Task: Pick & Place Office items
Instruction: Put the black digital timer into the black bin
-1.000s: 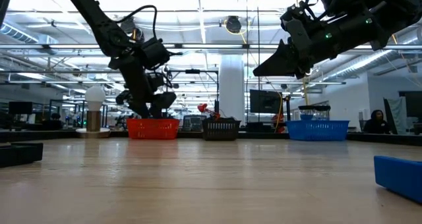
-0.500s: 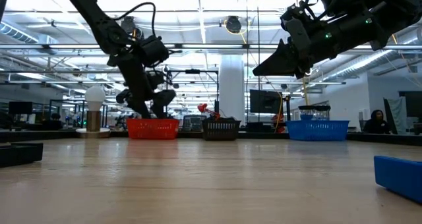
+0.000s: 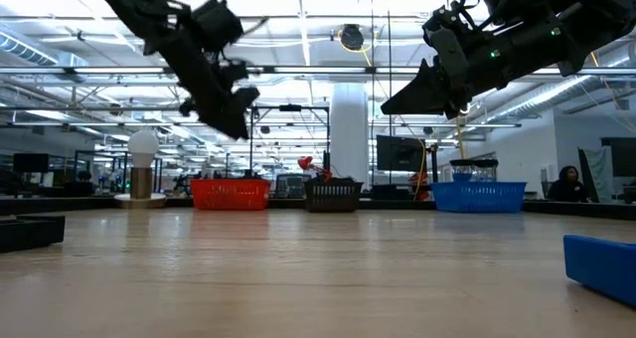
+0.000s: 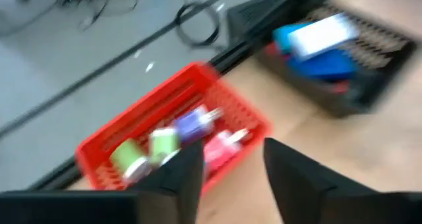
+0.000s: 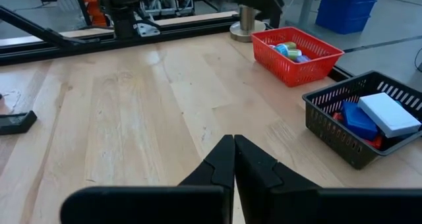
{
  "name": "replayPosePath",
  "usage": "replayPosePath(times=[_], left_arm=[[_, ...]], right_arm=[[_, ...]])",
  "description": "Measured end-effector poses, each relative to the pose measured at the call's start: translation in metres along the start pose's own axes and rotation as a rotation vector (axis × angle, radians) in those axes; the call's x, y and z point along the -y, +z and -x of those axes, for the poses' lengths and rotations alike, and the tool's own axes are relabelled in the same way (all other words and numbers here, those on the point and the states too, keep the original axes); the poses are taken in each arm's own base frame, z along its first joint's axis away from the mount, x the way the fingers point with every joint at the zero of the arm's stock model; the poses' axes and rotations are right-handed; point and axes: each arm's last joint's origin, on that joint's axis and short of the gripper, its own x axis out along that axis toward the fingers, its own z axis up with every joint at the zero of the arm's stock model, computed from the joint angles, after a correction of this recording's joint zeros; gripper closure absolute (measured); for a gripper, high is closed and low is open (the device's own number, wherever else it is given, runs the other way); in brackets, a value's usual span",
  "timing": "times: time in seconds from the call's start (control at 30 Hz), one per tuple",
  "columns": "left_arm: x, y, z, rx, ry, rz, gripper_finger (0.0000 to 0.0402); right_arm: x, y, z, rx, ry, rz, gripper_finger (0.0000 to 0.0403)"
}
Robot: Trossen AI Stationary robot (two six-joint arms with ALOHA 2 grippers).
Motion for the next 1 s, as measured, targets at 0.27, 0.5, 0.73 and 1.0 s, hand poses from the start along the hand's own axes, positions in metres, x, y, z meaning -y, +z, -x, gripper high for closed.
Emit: replayPosePath(times=[0.27,0.5,0.73,1.0], left_arm=[[0.043,-0.020,0.034,0.209,-0.199,-0.139,0.0357],[0.069,-0.039,0.045,0.215,-0.439,-0.183,0.0392],[0.089,-0.034,0.063,0.390,-0.566,-0.273,0.0377],[0.103,-0.038,0.075,0.421,-0.775,-0.358,0.0377]], right_arm=[[0.000,0.001,0.000,0.006,-0.002,-0.002,0.0399],[0.000,0.002,0.000,0.015,0.001,-0.011,0.0401],[0.000,0.002,0.000,0.015,0.001,-0.013,0.0401],[0.000,0.002,0.000,0.014,0.001,-0.013,0.0401]])
